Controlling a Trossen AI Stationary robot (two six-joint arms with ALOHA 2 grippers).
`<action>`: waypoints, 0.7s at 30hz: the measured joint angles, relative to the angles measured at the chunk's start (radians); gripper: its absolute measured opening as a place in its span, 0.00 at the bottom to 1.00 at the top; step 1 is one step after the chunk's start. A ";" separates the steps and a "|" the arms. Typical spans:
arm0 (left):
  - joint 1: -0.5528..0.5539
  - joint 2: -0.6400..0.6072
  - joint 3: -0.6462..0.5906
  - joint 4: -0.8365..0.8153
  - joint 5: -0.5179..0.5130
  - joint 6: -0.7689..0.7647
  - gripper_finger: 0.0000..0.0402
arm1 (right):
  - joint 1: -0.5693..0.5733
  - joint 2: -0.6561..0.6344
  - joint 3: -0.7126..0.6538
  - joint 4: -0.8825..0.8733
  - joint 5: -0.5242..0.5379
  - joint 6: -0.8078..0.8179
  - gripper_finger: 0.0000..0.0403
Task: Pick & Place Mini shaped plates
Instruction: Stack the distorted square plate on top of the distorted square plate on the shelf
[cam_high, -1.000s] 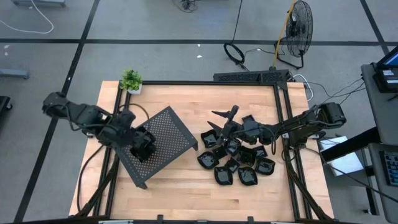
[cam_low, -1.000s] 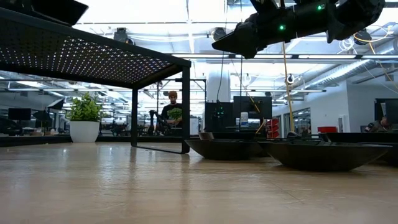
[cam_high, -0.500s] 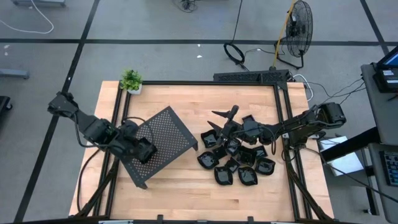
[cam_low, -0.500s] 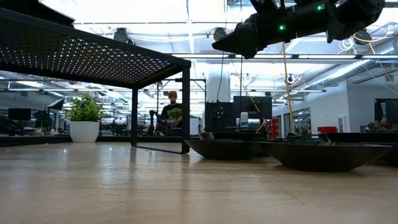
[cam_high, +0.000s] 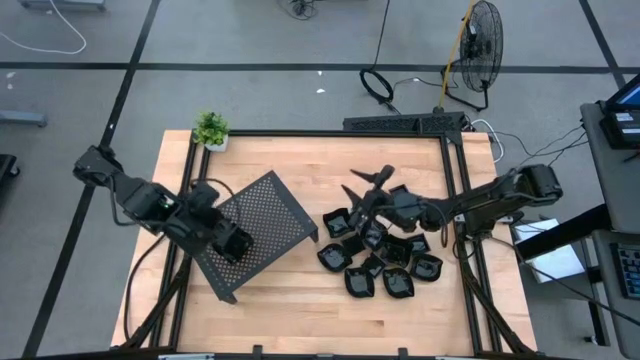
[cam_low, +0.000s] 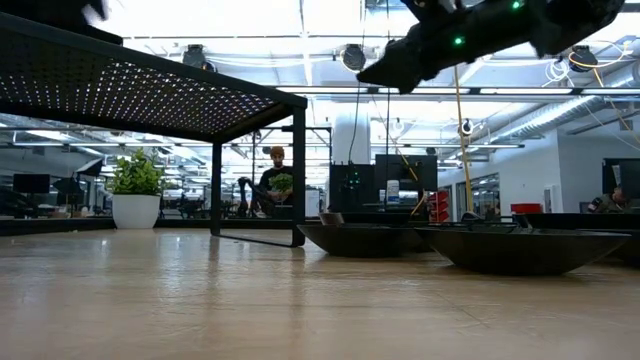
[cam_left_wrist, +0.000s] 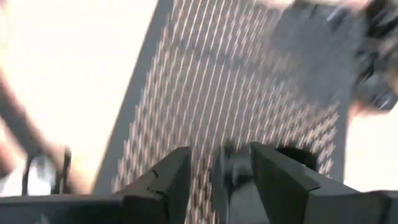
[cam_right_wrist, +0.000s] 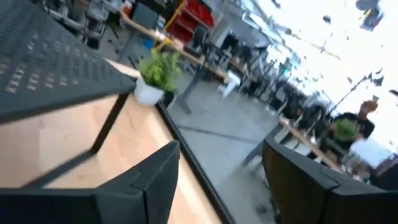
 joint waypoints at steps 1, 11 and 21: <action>0.002 -0.010 0.000 0.031 -0.070 0.054 0.44 | 0.000 -0.025 0.000 -0.057 0.007 0.032 0.55; 0.081 -0.032 -0.016 0.506 -0.267 0.794 0.50 | -0.070 -0.245 0.001 -0.721 -0.411 0.455 0.57; 0.307 -0.032 -0.188 0.847 0.094 1.126 0.42 | -0.088 -0.238 0.000 -1.132 -0.490 0.650 0.55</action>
